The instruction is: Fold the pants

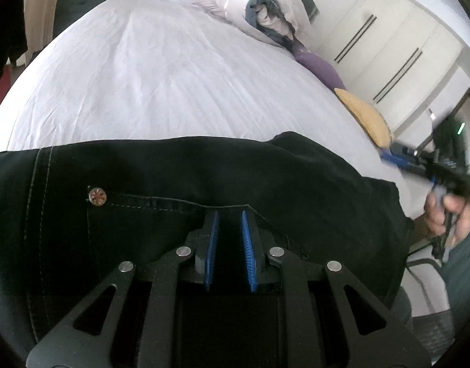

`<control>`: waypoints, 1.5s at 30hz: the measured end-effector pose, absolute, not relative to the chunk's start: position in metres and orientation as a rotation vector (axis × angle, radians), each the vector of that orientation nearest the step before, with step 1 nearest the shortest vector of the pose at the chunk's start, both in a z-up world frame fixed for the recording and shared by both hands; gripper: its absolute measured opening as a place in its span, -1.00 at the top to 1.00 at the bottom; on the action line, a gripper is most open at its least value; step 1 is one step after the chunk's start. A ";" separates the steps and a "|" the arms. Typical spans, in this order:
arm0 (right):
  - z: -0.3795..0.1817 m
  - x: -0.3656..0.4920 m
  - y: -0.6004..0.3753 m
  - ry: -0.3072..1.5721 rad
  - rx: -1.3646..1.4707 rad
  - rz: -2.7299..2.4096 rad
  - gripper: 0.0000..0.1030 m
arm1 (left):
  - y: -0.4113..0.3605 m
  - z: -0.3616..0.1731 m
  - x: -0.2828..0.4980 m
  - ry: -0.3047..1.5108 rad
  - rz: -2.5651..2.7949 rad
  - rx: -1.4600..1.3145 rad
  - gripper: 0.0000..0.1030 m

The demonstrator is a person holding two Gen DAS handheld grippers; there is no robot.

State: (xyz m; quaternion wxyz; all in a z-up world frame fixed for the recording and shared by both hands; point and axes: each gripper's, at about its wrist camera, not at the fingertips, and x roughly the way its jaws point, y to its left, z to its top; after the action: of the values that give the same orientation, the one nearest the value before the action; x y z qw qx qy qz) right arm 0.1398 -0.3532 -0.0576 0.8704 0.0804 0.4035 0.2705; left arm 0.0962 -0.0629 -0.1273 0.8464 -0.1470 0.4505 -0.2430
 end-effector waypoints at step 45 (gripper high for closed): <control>-0.095 0.186 -0.351 0.835 0.508 0.499 0.35 | -0.046 -0.142 0.101 0.965 -0.550 -0.381 0.70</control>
State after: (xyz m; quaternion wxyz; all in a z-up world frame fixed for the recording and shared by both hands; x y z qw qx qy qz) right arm 0.1864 -0.3513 -0.0951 0.8531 0.2414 0.3970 0.2373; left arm 0.1013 -0.0463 -0.1425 0.8325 -0.1797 0.4555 -0.2593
